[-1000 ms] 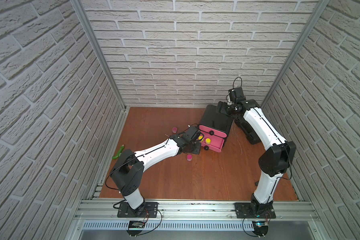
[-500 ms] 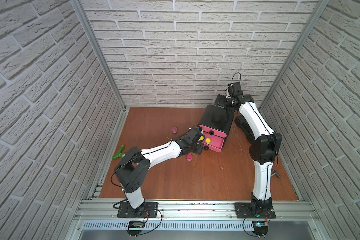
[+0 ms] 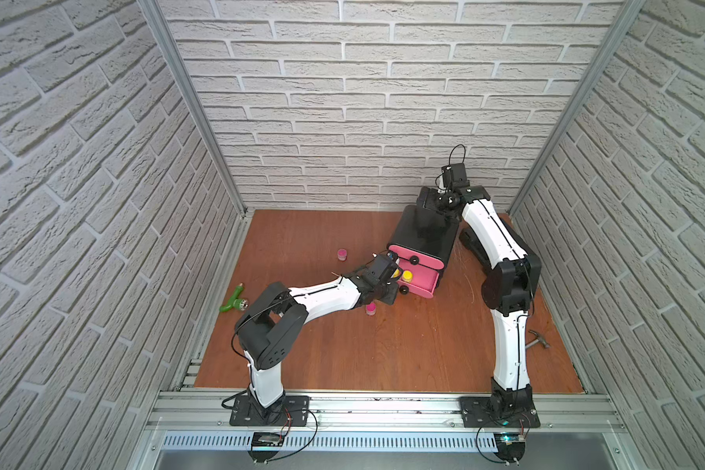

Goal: Put the paint cans in the drawer according to color
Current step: Close the drawer of the storage box.

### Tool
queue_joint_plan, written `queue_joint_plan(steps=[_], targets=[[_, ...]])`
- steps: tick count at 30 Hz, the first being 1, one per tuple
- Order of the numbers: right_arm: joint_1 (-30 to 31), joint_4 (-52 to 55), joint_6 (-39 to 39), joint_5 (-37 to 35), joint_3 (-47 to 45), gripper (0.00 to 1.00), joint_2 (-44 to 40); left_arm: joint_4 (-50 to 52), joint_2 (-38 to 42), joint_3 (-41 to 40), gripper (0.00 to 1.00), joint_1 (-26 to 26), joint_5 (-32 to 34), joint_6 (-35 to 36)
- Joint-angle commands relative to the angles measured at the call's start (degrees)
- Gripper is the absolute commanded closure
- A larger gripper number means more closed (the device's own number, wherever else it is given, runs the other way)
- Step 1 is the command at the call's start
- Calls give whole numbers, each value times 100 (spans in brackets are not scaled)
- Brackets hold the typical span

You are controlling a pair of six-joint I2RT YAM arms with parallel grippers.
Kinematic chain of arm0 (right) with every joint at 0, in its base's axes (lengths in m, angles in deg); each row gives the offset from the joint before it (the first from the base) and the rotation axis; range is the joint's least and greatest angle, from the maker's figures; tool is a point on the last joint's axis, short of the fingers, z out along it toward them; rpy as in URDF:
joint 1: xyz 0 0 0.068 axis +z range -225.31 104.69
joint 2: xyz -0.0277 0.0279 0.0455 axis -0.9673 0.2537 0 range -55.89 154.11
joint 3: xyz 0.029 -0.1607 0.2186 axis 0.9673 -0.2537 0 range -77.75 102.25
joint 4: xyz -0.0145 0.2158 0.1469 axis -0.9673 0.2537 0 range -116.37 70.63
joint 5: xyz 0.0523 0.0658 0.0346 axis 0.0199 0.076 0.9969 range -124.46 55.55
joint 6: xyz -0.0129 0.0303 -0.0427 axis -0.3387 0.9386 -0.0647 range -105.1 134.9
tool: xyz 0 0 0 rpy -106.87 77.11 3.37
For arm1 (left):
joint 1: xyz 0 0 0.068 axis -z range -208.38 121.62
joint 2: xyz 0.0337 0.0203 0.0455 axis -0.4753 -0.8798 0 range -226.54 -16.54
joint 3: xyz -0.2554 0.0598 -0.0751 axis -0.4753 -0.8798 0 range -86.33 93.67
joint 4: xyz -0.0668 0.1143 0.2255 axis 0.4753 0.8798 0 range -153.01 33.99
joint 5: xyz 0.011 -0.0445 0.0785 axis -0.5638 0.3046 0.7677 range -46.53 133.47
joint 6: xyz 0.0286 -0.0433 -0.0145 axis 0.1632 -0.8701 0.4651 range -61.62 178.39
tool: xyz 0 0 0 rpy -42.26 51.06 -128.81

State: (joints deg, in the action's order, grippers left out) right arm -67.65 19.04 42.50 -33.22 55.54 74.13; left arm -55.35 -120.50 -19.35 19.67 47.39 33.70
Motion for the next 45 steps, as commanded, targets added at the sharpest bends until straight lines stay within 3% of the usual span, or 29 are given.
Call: queue_joint_plan(steps=[1, 20, 37, 45], targets=[[7, 298, -87, 275, -286, 2, -48, -420, -19, 77, 86, -25, 208, 147], [7, 425, -215, 228, -896, 1, -276, -909, -581, 805, 88, -42, 629, 422], [-1, 652, -490, 228, -842, 2, -265, -1213, -1165, 1349, 88, -66, 1062, 331], [-6, 500, -507, 287, -997, 2, -283, -980, -441, 615, 72, -23, 1058, -621]])
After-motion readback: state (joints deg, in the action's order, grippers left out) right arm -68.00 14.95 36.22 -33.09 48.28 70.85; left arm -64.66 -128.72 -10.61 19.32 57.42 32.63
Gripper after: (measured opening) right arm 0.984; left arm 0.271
